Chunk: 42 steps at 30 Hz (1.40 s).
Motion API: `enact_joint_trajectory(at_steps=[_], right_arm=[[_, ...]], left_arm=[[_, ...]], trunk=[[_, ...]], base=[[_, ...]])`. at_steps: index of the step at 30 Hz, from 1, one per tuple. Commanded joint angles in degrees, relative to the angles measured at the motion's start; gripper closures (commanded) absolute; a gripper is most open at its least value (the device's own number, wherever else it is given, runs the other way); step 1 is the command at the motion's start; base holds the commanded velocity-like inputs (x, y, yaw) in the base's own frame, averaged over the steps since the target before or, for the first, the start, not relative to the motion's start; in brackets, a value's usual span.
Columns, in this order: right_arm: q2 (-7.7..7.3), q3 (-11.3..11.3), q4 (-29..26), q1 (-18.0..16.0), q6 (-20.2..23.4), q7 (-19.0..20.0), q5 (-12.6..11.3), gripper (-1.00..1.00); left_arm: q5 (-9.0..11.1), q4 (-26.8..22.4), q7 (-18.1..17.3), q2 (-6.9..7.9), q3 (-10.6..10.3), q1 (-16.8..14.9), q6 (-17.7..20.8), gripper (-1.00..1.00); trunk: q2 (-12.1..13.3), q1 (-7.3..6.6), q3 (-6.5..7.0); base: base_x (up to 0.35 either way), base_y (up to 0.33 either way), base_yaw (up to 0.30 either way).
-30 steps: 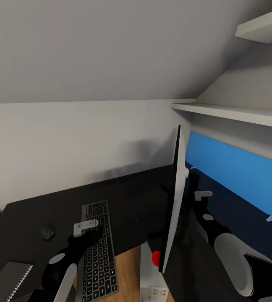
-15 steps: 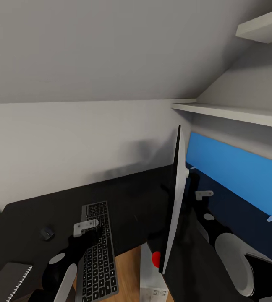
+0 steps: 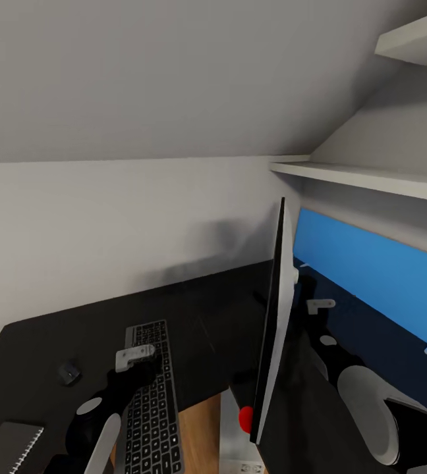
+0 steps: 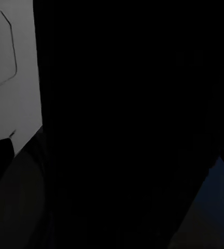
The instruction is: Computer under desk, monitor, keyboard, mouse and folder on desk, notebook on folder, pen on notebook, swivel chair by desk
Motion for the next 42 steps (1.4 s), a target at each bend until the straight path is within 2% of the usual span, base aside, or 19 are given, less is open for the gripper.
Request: enact_joint_trajectory(at_steps=[1, 10, 11, 42], right_arm=[[0.01, -0.29, 0.09, -0.07, -0.22, -0.23, 0.61, -1.00], [0.01, -0.29, 0.05, -0.07, -0.20, -0.23, 0.61, -1.00], [0.01, -0.29, 0.05, -0.07, -0.18, -0.25, 0.59, 1.00], [-0.01, -0.20, 0.38, -0.07, -1.89, -0.20, 0.60, 1.00]], left_arm=[[0.61, -0.07, 0.53, 0.00, -0.06, -0.04, 0.20, -1.00], [0.61, -0.07, 0.57, 0.02, -0.05, -0.04, 0.24, -1.00], [0.61, -0.07, 0.57, 0.02, -0.05, -0.04, 0.24, -1.00], [0.52, -0.05, 0.57, 0.06, -0.05, -0.04, 0.24, -1.00]], trunk=[[-0.04, 0.01, -0.07], [-0.04, 0.01, -0.07], [-0.04, 0.01, -0.07], [-0.04, 0.01, -0.07]], base=[[0.074, -0.010, 0.000], [0.023, -0.003, 0.000], [0.003, 0.000, 0.000], [0.000, 0.000, 0.000]])
